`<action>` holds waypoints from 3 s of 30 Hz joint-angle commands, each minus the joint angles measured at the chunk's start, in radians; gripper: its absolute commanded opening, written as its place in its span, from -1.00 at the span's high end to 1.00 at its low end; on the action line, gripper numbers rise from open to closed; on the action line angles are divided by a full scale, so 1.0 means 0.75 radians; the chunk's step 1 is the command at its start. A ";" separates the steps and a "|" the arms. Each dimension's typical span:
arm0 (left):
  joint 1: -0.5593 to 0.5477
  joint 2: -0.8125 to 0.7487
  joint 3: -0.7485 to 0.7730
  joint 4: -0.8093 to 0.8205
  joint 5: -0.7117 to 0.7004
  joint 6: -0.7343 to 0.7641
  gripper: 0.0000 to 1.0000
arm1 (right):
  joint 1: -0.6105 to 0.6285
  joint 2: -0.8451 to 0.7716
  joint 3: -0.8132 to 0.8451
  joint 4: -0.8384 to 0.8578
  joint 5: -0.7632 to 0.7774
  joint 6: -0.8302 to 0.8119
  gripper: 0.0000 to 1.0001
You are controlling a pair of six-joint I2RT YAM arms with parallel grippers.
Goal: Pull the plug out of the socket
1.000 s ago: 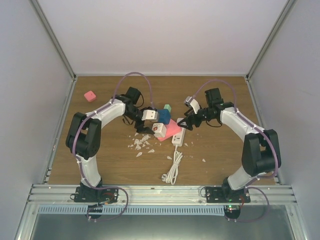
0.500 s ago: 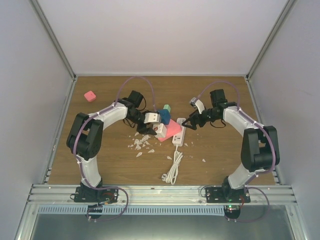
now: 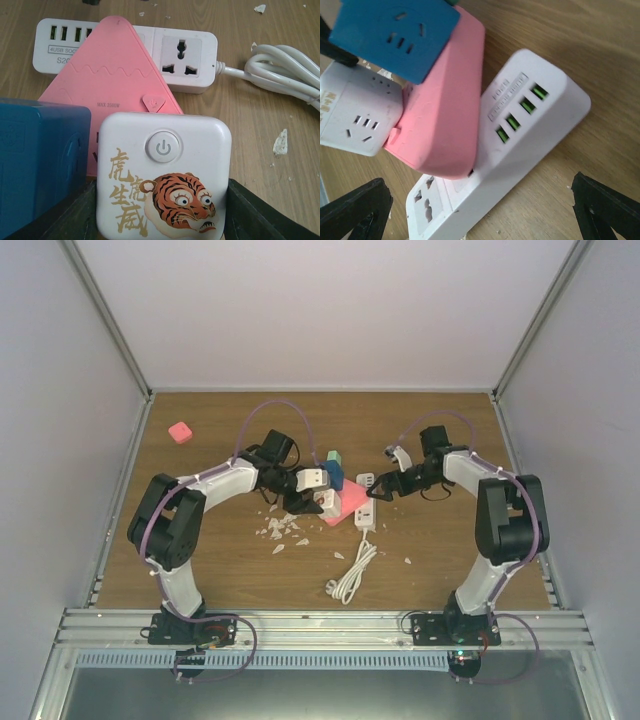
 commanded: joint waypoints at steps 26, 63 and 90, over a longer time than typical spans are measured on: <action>-0.170 -0.073 -0.170 0.252 -0.203 -0.244 0.01 | -0.086 0.396 0.116 -0.025 -0.428 0.298 -0.86; -0.160 -0.089 -0.156 0.225 -0.196 -0.206 0.21 | 0.016 -0.199 -0.066 0.311 -0.285 -0.187 -0.44; -0.143 -0.093 -0.132 0.222 -0.116 -0.203 0.35 | 0.198 -0.005 -0.144 0.339 0.017 -0.710 -0.02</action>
